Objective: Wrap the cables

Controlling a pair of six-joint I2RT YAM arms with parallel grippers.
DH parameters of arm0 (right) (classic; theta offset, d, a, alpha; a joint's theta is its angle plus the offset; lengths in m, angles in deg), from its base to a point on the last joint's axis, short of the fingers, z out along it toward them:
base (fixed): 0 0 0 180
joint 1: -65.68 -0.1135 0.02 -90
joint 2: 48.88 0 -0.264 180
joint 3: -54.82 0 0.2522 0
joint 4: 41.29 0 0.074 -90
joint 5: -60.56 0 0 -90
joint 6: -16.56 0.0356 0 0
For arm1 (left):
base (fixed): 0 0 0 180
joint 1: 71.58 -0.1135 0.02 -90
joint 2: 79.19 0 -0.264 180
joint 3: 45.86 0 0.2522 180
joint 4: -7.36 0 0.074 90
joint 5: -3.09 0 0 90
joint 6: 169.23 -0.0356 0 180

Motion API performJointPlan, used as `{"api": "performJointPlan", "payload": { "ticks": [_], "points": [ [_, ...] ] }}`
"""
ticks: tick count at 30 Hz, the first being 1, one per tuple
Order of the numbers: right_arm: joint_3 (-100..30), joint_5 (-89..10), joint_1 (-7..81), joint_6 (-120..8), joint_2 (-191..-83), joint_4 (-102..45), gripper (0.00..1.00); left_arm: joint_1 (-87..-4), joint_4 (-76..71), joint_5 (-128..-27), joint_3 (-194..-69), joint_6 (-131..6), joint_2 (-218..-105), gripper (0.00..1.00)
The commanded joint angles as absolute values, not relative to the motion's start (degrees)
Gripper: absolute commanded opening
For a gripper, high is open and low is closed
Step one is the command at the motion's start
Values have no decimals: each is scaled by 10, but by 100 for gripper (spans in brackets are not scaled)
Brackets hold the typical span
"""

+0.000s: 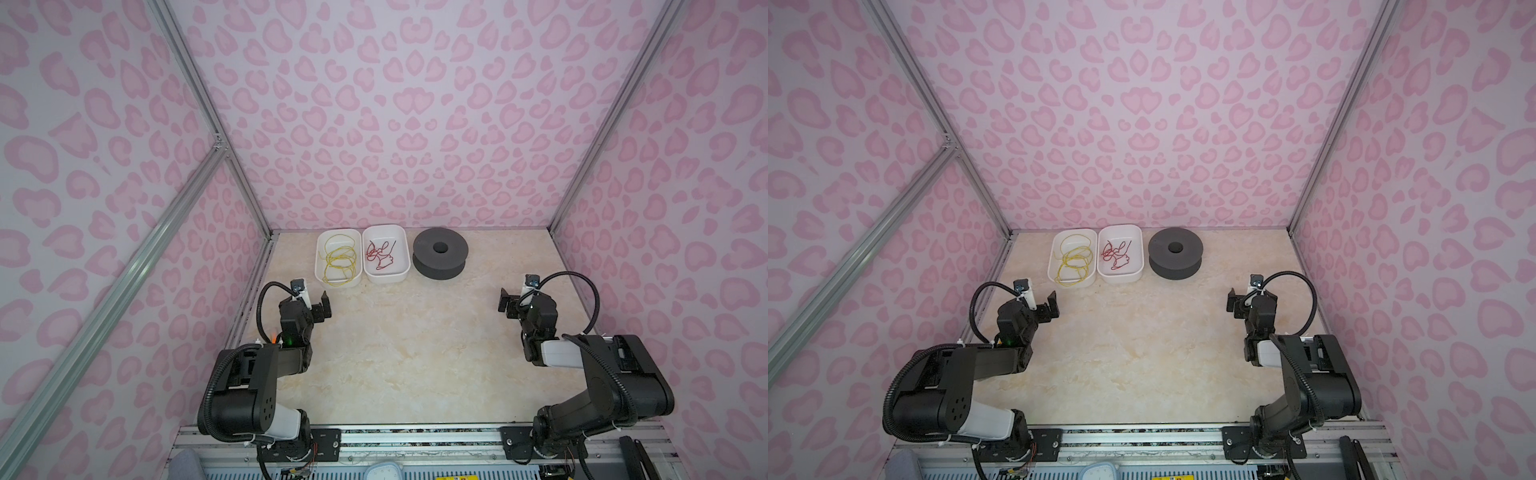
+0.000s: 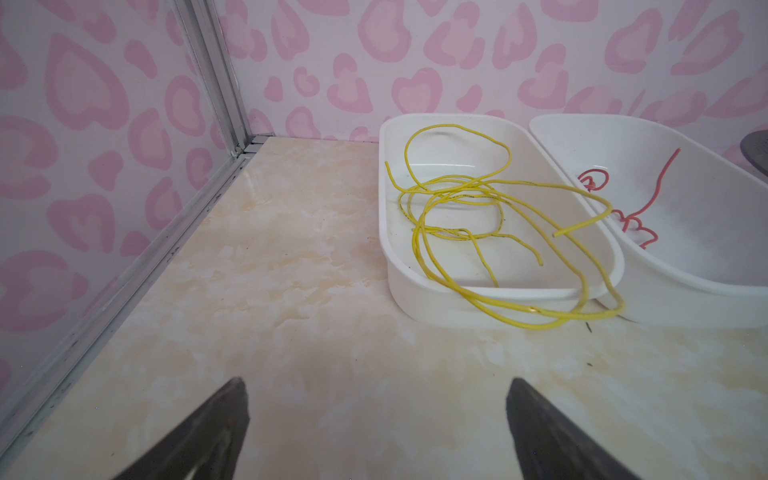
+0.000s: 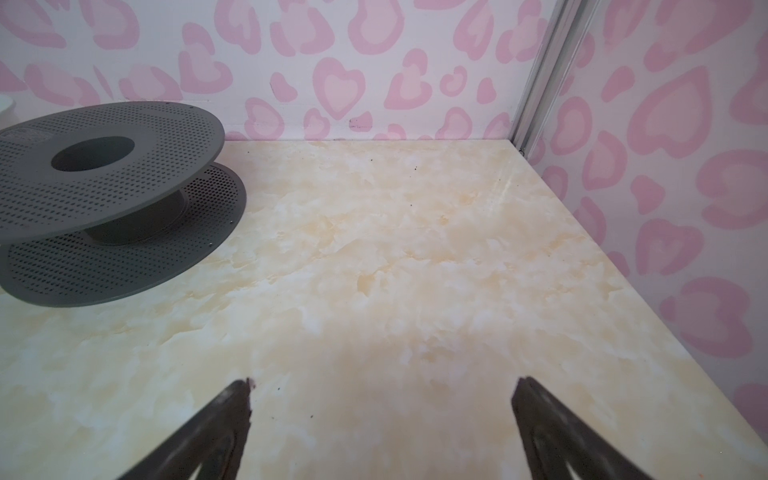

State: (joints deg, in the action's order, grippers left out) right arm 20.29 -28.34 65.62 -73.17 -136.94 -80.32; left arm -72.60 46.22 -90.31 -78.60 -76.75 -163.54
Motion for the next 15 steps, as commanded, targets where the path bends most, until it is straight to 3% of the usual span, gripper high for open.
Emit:
{"api": "performJointPlan", "payload": {
  "ticks": [1, 15],
  "points": [
    [205, -281, 655, -734, -1371, -810, 100, -727, 486, -899, -790, -767, -1637, 98],
    [204, -272, 656, -724, -1370, -808, 100, -726, 485, -900, -790, -766, -1636, 98]
  ]
}}
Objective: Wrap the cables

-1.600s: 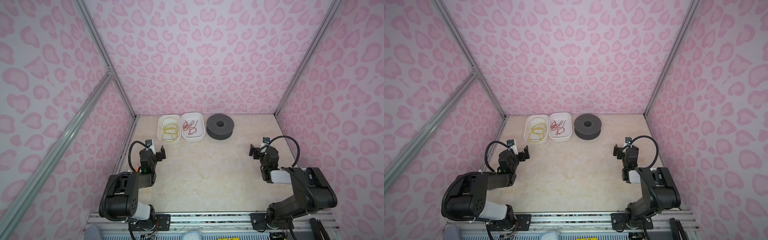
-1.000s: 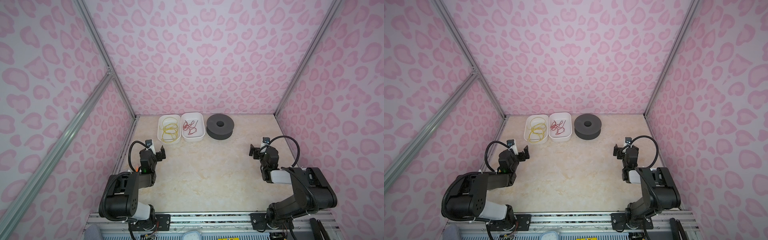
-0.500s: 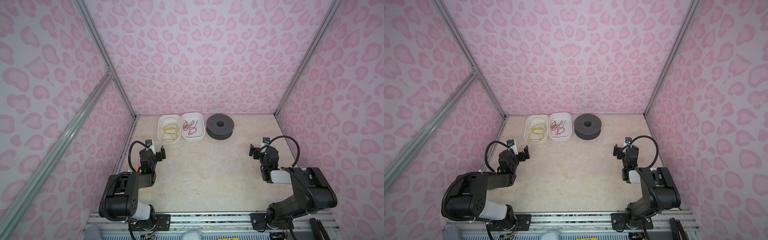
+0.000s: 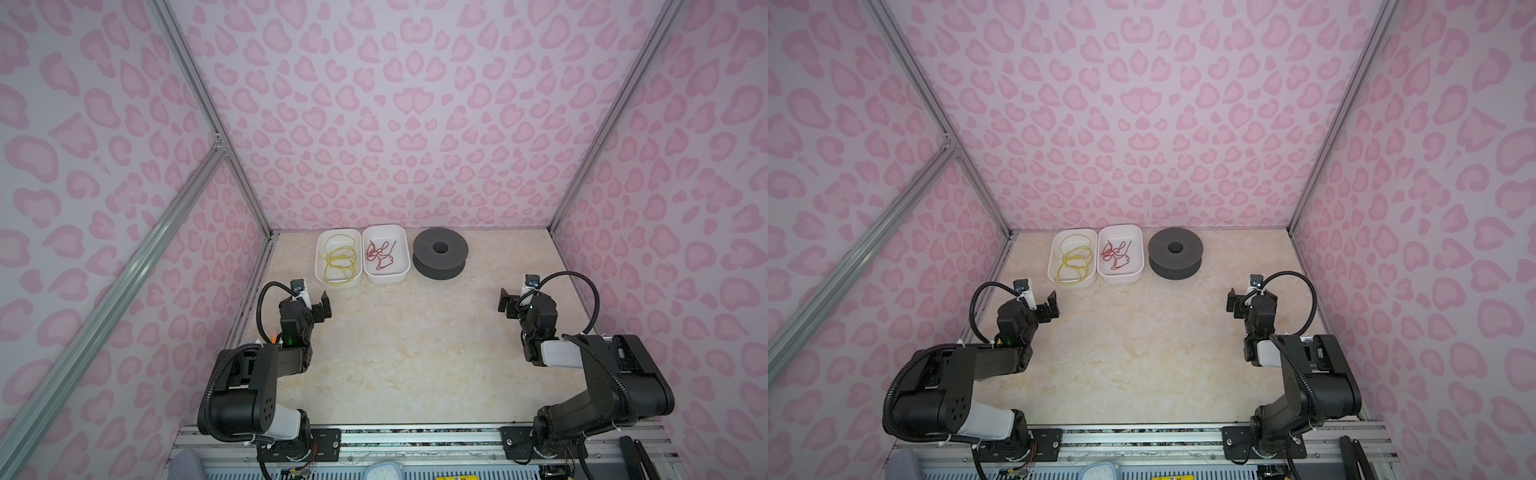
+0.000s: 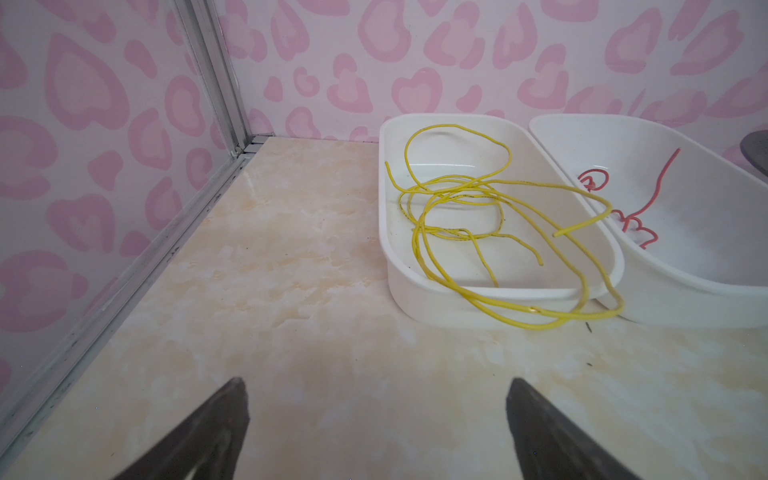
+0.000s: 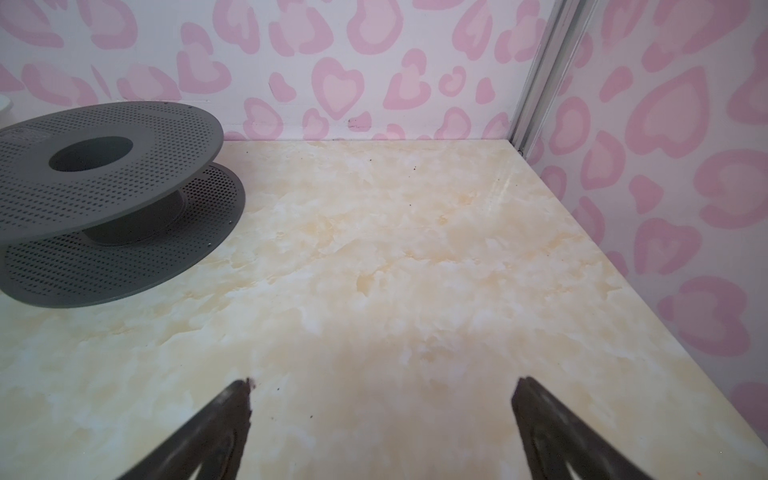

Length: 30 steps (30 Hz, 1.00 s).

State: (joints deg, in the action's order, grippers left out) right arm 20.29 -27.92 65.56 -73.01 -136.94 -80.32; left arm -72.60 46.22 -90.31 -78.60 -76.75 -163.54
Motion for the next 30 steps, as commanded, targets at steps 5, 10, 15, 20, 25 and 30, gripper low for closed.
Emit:
{"api": "performJointPlan", "payload": {
  "ticks": [5, 10, 15, 20, 25, 30],
  "points": [
    [207, -248, 651, -728, -1365, -815, 100, -727, 391, -903, -828, -768, -1606, 98],
    [161, -155, 601, -754, -1296, -683, 100, -723, 179, -876, -956, -781, -1544, 98],
    [102, -46, 511, -810, -1216, -575, 100, -720, 118, -869, -984, -732, -1444, 98],
    [-127, -77, 495, -649, -1163, -171, 100, -719, -82, -865, -1090, -670, -1369, 98],
    [-111, -207, 530, -517, -1099, -191, 100, -719, -75, -819, -1059, -601, -1256, 98],
    [-2, -262, 580, -430, -1035, -298, 88, -719, -186, -1007, -1014, -365, -1141, 98]
  ]
}}
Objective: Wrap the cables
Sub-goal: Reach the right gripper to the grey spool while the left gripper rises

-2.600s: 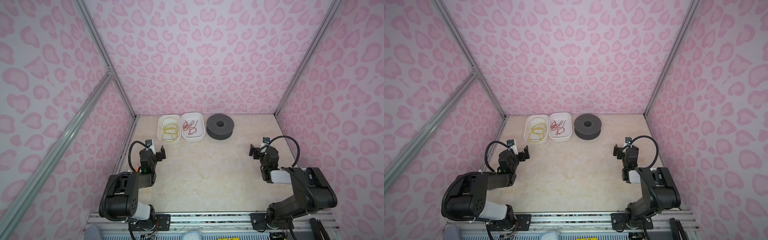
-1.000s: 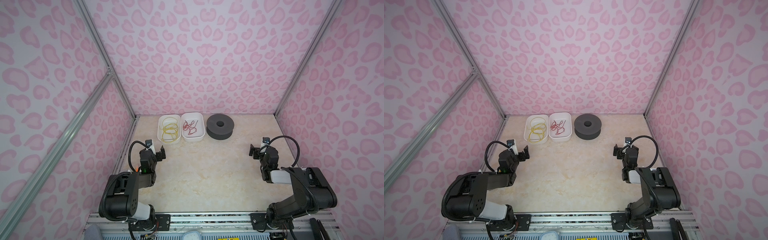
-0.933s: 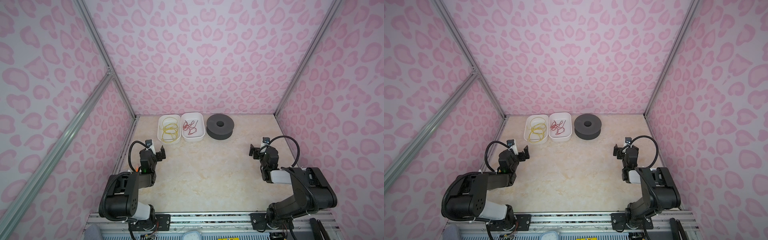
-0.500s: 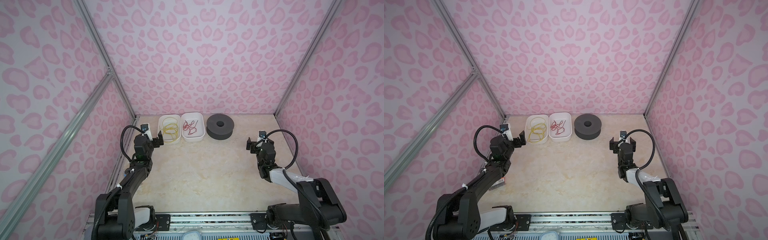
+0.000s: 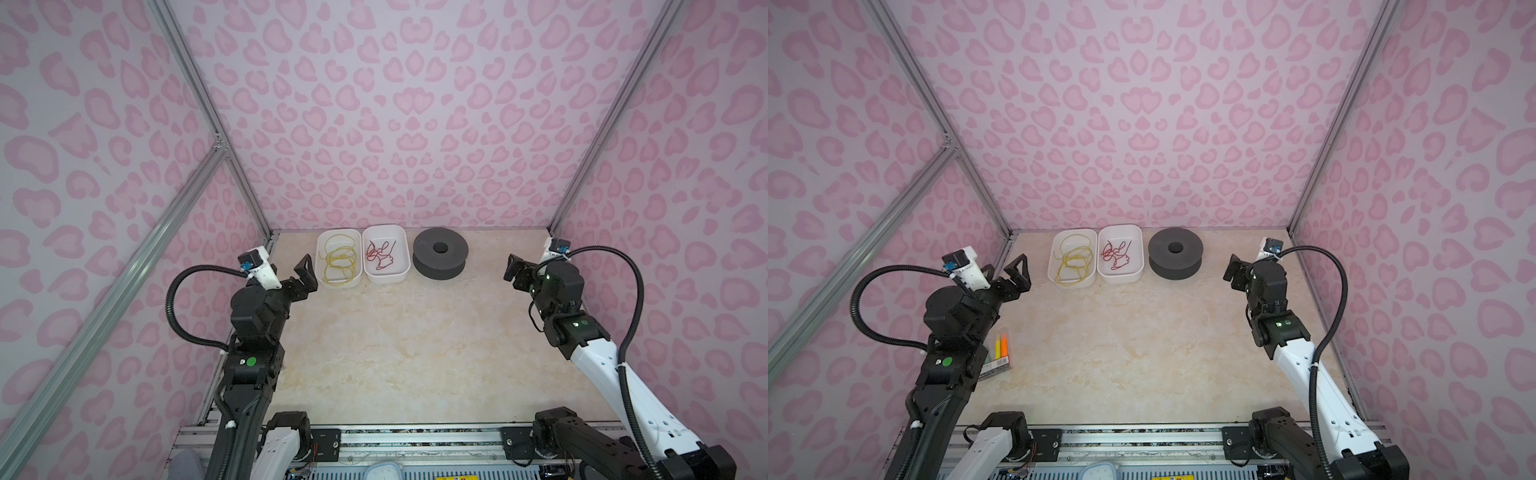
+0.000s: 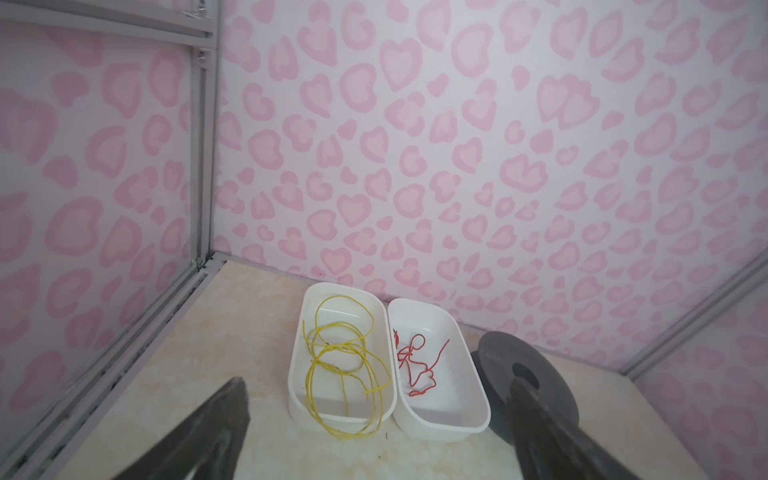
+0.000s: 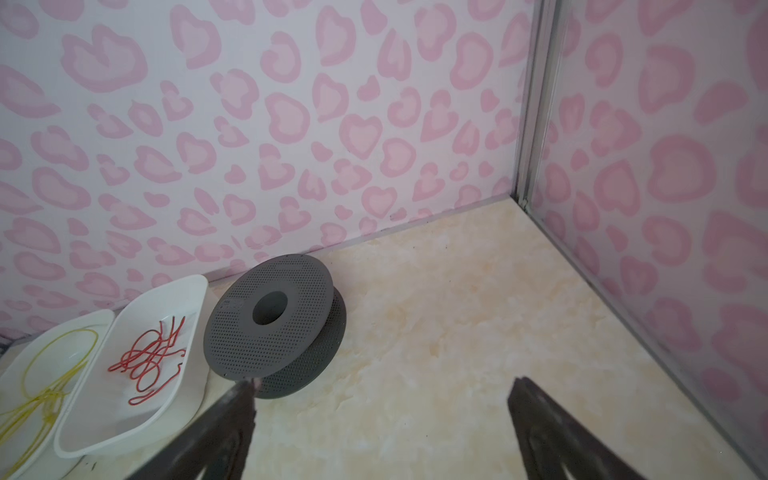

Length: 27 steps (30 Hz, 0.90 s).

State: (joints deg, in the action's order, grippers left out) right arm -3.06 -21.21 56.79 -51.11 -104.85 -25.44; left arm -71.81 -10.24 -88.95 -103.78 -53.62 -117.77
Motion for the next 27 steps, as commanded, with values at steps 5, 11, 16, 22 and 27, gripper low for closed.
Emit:
{"api": "performJointPlan", "payload": {
  "ticks": [5, 11, 16, 22, 27],
  "points": [
    [4, -266, 582, -391, -1066, -276, 83, -722, -148, -932, -940, -364, -1090, 98],
    [-13, -384, 582, -345, -1183, -312, 77, -722, -154, -900, -929, -339, -1149, 100],
    [-44, -446, 589, -304, -1291, -363, 78, -722, -101, -755, -930, -345, -1214, 96],
    [-67, -522, 603, -223, -1421, -515, 83, -718, -4, -629, -907, -337, -1269, 100],
    [-106, -594, 621, -121, -1563, -680, 74, -671, 96, -547, -892, -350, -1284, 98]
  ]
}}
